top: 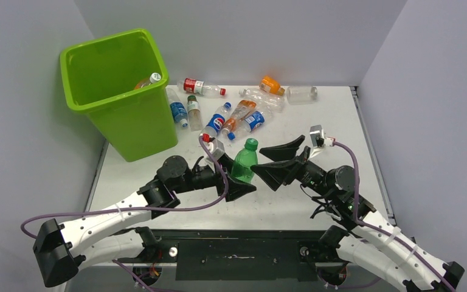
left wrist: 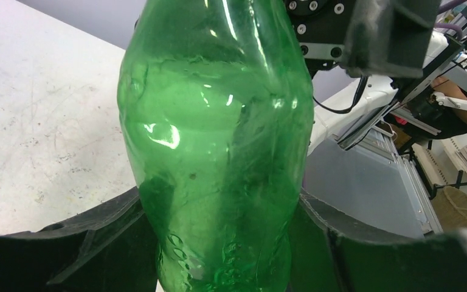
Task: Put the plastic bottles in the bin
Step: Place the plastic bottle in the trash bin.
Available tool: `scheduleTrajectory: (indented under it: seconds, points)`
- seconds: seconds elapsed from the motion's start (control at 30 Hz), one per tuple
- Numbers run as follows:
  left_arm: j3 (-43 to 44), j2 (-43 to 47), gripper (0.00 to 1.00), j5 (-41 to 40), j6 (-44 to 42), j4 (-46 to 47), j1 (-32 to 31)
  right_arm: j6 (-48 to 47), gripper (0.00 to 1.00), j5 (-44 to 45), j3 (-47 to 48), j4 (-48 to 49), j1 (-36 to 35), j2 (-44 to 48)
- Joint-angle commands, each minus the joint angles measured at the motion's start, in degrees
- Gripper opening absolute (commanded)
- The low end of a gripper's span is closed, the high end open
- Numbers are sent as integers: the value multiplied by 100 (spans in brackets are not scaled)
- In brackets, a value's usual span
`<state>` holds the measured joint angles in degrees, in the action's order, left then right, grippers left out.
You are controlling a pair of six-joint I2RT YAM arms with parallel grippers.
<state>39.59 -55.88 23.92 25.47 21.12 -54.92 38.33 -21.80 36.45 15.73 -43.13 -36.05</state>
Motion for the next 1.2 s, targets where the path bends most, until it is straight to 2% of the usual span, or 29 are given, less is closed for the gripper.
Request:
scheduleTrajectory:
  seconds: [0.0,0.17,0.23,0.3,0.33,0.47,0.6,0.67,0.7,0.77,0.8,0.83,1.03,1.17]
  points:
    - [418,7,0,-35,194,296,7,37,91,-117,165,757,-348,-379]
    - [481,20,0,-279,195,335,7,-448,98,528,316,235,-1158,-758]
    - [436,37,0,-289,169,417,-5,-552,90,931,294,165,-1469,-841]
    - [378,65,0,-272,40,472,-67,-519,78,1164,160,382,-1622,-859]
    - [352,93,0,-302,-62,442,-121,-455,75,1193,50,587,-1647,-849]
    - [268,200,0,-433,-339,343,-281,-259,75,1252,-190,1318,-1661,-874]
    - [229,274,0,-543,-543,350,-465,-204,58,1370,-69,1227,-1663,-1179]
    - [248,302,0,-631,-643,296,-558,-214,46,1324,-3,1205,-1703,-1328]
    - [265,316,6,-668,-693,251,-583,-236,41,1354,-6,1183,-1721,-1344]
    - [251,404,48,-777,-727,159,-599,-347,34,1445,6,1040,-1732,-1261]
    - [213,494,74,-884,-728,148,-603,-501,32,1523,22,879,-1733,-1122]
    - [148,662,97,-1039,-728,130,-599,-644,31,1619,47,676,-1732,-974]
    - [-348,1966,96,-2389,-696,246,-571,-1670,22,2483,111,-861,-1735,112]
    - [22,2109,96,-2820,-634,170,-494,-1953,17,2738,115,-1376,-1741,314]
